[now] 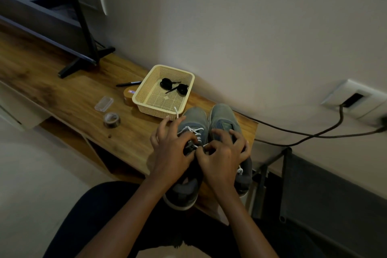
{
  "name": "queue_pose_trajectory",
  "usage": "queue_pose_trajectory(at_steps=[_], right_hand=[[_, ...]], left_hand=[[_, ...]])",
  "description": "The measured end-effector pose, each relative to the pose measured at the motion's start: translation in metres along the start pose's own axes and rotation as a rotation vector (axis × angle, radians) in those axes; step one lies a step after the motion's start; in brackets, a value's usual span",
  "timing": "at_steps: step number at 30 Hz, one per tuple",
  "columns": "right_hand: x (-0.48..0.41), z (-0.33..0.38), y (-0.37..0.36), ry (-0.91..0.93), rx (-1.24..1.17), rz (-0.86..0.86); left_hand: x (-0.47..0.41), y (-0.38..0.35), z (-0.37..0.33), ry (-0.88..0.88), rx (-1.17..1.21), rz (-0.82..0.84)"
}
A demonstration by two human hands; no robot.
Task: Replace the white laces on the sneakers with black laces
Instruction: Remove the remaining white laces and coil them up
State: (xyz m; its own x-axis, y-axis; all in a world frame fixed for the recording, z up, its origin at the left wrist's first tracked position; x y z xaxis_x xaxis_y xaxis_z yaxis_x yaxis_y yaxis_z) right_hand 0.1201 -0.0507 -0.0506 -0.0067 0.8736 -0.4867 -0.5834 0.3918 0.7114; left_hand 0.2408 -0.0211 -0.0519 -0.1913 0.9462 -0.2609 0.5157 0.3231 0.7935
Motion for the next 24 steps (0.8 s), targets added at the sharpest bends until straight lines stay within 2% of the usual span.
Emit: queue_pose_trajectory(at_steps=[5,9,14,19,24], right_hand=[[0.0016,0.0024,0.0009,-0.002,0.044,-0.021],[0.0033,0.0047,0.0003,-0.017,0.083,-0.036],[0.0073,0.0030,-0.0017,-0.029,0.104,-0.071],[0.0063,-0.0002,-0.0006,-0.073,0.116,-0.079],[0.0082,0.0010,-0.0042,-0.065,0.083,-0.063]], left_hand=[[0.0005,0.0019,-0.0004,0.058,0.029,-0.055],[-0.0002,0.0038,0.0032,0.238,0.236,-0.114],[-0.0007,-0.0009,0.0042,0.204,0.383,-0.083],[0.0002,-0.0015,-0.0003,0.063,0.156,0.020],[0.0023,-0.0020,0.0011,0.015,0.043,-0.007]])
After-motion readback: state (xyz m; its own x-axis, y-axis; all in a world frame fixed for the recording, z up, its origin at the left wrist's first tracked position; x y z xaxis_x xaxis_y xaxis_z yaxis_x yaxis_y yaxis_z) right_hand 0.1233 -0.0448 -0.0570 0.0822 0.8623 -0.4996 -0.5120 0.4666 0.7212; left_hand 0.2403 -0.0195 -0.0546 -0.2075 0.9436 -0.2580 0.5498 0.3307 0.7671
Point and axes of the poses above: each hand's wrist, its own x-axis away from the middle knuckle, its own y-axis out of the back of the hand, z = x × y, the point moved 3 cm from there along -x, towards the middle knuckle, and after that the axes turned 3 degrees about -y, right-handed, at the moved point
